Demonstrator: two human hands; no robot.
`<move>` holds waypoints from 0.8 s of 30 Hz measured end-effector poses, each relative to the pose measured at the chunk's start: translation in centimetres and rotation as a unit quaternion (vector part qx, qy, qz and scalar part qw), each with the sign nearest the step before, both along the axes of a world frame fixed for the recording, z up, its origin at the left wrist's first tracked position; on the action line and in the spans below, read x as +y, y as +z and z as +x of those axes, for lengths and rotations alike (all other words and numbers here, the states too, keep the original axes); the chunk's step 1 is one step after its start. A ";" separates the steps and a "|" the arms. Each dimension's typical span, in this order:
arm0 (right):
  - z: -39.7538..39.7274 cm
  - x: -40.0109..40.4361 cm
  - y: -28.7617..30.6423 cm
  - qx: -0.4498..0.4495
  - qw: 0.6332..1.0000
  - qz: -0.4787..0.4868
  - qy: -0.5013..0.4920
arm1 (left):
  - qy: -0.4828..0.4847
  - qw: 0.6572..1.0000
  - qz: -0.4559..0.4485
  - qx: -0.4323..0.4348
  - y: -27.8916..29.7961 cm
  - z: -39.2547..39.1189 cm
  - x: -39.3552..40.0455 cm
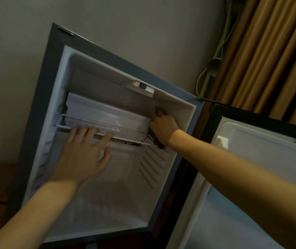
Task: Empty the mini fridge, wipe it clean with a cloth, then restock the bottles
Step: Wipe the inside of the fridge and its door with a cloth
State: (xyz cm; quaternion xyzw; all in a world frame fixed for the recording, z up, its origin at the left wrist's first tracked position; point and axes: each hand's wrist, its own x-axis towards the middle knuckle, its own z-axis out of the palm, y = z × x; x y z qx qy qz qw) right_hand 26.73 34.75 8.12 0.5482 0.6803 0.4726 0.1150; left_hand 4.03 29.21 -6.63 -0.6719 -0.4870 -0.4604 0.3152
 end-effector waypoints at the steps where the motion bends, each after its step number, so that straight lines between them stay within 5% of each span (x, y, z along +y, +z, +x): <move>1: 0.1 -0.8 0.1 -0.001 1.000 -0.012 -0.009 | 0.003 1.000 -0.010 -0.002 0.1 0.0 -0.2; 9: 1.1 -6.7 -0.1 0.022 1.000 -0.017 0.014 | 0.013 0.999 -0.045 -0.009 0.9 0.5 -1.3; 24: -0.7 1.8 -0.4 -0.010 1.000 0.019 0.012 | 0.011 0.999 -0.050 0.014 0.0 -0.3 -0.4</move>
